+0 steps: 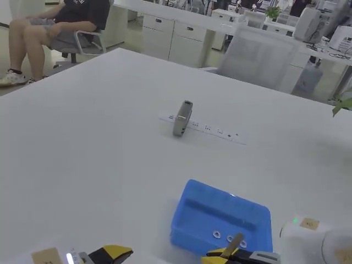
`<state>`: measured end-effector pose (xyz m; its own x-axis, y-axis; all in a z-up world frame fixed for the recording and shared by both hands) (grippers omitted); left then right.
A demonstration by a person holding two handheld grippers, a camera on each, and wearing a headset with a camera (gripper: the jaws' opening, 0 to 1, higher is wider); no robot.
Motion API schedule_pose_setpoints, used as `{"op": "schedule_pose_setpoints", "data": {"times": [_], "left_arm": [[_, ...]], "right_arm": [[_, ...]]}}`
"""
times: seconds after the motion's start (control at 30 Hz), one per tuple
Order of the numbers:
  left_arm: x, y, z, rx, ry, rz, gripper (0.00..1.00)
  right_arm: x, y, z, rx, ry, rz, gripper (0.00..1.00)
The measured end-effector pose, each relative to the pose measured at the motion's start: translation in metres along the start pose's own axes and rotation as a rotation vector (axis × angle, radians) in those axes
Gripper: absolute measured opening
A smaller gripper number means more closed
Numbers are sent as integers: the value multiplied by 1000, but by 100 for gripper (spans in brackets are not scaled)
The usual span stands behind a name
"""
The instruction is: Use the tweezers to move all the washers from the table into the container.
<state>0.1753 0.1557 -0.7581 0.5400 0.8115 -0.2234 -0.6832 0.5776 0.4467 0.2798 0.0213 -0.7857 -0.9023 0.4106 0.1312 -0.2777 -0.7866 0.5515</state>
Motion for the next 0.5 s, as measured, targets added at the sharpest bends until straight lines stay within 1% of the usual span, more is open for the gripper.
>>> {"op": "schedule_pose_setpoints", "data": {"times": [0.13,0.27,0.3,0.47,0.5], "left_arm": [[-1,0,0,-1,0,-5,68],[-1,-1,0,5,-4,-12,68],[-2,-1,0,5,-5,-12,68],[-1,-1,0,3,-4,-10,68],[-1,-1,0,2,-4,-9,68]], "right_arm": [[0,8,12,-43,-33,14,3],[-1,15,27,-87,-83,49,3],[-2,17,30,-95,-85,47,3],[-5,22,43,-115,-124,92,3],[-8,22,45,-119,-132,94,3]]}}
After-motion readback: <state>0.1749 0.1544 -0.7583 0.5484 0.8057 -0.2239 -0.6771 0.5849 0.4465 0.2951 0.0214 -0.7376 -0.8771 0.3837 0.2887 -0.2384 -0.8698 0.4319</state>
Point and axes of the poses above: the centre of the closed fingertips' face, and the gripper's own axes: y roughly backward along the fingers, x roughly to its left, z roughly out of its top, the point moved 6 cm from there along y, roughly backward along the fingers, and after that the axes turned 7 degrees about y, right-handed, at the moved point
